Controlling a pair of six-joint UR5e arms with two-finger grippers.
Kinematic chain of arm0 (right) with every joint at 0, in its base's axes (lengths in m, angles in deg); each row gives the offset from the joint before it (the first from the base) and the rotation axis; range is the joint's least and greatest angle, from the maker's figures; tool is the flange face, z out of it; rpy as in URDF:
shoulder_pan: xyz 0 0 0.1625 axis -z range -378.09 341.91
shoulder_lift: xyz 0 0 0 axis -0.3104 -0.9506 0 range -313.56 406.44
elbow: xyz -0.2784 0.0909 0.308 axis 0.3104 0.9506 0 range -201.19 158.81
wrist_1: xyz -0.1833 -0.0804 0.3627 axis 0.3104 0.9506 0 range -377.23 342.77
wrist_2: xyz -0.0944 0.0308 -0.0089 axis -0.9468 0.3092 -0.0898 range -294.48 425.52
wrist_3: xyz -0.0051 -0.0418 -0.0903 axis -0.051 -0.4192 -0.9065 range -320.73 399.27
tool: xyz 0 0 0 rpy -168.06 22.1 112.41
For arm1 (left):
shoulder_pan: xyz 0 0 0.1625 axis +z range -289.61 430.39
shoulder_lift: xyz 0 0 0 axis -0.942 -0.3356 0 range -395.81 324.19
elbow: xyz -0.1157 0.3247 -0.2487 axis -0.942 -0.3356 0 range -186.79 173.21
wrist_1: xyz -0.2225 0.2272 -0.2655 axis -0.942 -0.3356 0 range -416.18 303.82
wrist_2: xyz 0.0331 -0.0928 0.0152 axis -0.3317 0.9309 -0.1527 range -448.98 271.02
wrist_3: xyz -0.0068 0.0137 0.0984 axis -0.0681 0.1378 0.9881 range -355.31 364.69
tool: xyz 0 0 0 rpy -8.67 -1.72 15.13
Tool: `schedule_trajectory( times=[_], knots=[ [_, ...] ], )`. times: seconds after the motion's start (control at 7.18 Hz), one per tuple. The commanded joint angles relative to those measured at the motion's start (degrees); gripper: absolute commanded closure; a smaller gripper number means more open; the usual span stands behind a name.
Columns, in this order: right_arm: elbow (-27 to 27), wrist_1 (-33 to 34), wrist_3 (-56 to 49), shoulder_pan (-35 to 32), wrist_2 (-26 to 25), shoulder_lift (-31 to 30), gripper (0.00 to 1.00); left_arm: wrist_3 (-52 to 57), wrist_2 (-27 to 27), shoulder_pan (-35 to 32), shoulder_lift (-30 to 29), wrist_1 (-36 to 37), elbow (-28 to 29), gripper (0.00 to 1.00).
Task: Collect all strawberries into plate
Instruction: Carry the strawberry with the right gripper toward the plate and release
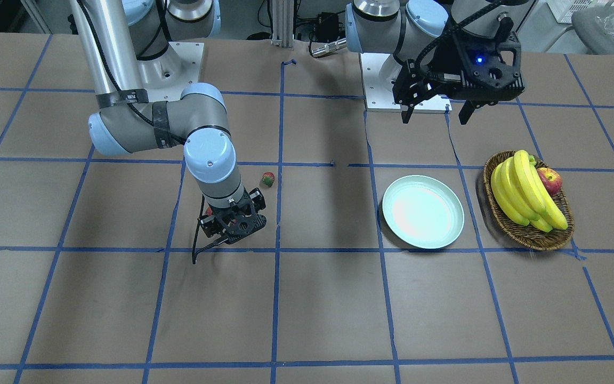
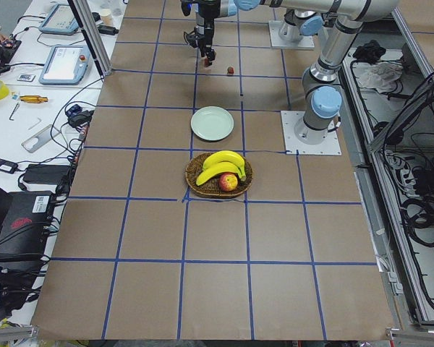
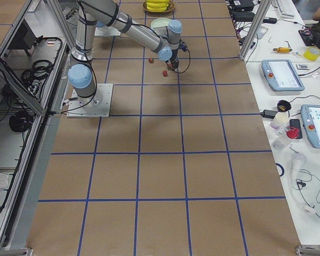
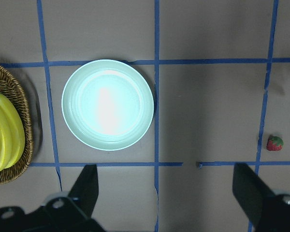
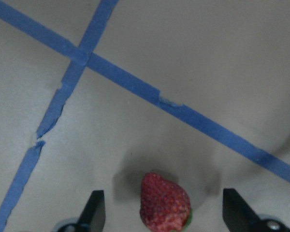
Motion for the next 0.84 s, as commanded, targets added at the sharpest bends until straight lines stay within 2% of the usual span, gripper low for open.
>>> schedule_trajectory(
  times=[0.0, 0.14, 0.56, 0.7],
  knots=[
    [0.08, -0.51, 0.46, 0.0, 0.17, 0.05, 0.89, 0.0, 0.09, 0.04, 0.02, 0.0, 0.0, 0.0],
    [0.34, -0.51, 0.46, 0.0, 0.26, 0.05, 1.0, 0.0, 0.0, 0.04, 0.02, 0.0, 0.0, 0.0],
    [0.96, -0.87, 1.6, 0.0, 1.05, -0.65, 1.0, 0.08, 0.0, 0.04, 0.1, 0.0, 0.0, 0.0],
    [3.4, -2.78, 2.91, -0.17, 6.1, -0.74, 1.0, 0.0, 0.0, -0.05, 0.1, -0.09, 0.0, 0.0]
  ],
)
